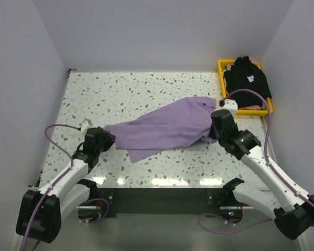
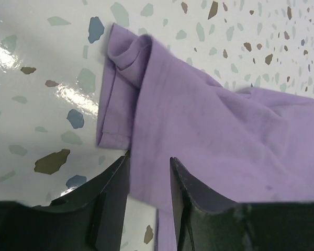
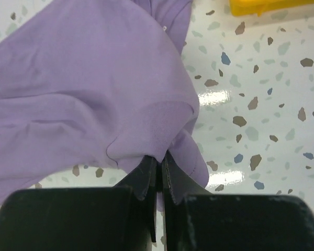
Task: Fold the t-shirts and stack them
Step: Flatten the tshirt out
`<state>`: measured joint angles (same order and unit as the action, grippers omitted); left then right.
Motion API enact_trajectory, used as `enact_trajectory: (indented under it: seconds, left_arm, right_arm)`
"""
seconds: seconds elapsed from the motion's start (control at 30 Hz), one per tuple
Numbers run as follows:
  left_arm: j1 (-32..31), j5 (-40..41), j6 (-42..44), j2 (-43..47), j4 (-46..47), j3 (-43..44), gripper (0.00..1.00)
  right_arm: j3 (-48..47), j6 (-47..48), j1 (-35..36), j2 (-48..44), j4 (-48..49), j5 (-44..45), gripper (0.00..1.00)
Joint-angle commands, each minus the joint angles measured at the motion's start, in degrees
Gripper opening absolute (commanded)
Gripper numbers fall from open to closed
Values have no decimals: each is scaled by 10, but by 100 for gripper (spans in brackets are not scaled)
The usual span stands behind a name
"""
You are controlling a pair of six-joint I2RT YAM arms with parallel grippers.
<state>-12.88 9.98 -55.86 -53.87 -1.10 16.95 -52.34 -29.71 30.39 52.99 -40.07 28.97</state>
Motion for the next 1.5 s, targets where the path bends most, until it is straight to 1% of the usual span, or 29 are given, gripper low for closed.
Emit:
enact_trajectory:
  seconds: [0.0, 0.13, 0.17, 0.23, 0.27, 0.3, 0.37, 0.43, 0.6, 0.77, 0.87, 1.03, 1.2, 1.37, 1.47]
  left_arm:
    - [2, 0, -14, 11, 15, 6, 42]
    - [-6, -1, -14, -44, 12, 26, 42]
    - [-24, 2, -16, -50, -13, 32, 41]
    - [-55, 32, -32, -55, -35, 47, 41]
    - [-95, 48, -38, -55, -55, 54, 41]
    - [-113, 72, -52, -53, -64, 56, 42]
    - [-150, 86, -66, -49, -93, 60, 42]
    - [-171, 106, -85, -47, -117, 66, 42]
    - [-245, 153, -123, -59, -182, 78, 44]
    - [-317, 181, -152, -107, -222, 108, 48]
    - [-347, 194, -159, -129, -237, 127, 51]
    - [-374, 192, -146, -164, -232, 145, 53]
    - [-391, 212, -164, -200, -289, 176, 52]
    - [-407, 210, -160, -222, -290, 188, 50]
    - [-417, 208, -157, -251, -286, 201, 45]
  right_arm:
    - [9, 7, -2, 14, 3, 7, 2]
    - [15, 7, -2, 29, 18, -3, 2]
    - [16, 7, -2, 30, 19, -3, 2]
    - [17, 10, -2, 35, 25, -2, 3]
    - [16, 11, -2, 38, 25, -1, 3]
    - [15, 12, -2, 40, 26, -1, 3]
    - [13, 13, -2, 48, 28, -2, 3]
    - [12, 14, -2, 51, 34, -8, 3]
    - [11, 17, -2, 56, 40, -11, 4]
    - [8, 19, -2, 57, 46, -19, 4]
    - [9, 20, -2, 56, 48, -21, 4]
    - [7, 25, -2, 58, 53, -21, 4]
    - [5, 27, -2, 56, 50, -17, 4]
    - [2, 28, -2, 55, 54, -21, 5]
    - [1, 30, -2, 57, 55, -23, 5]
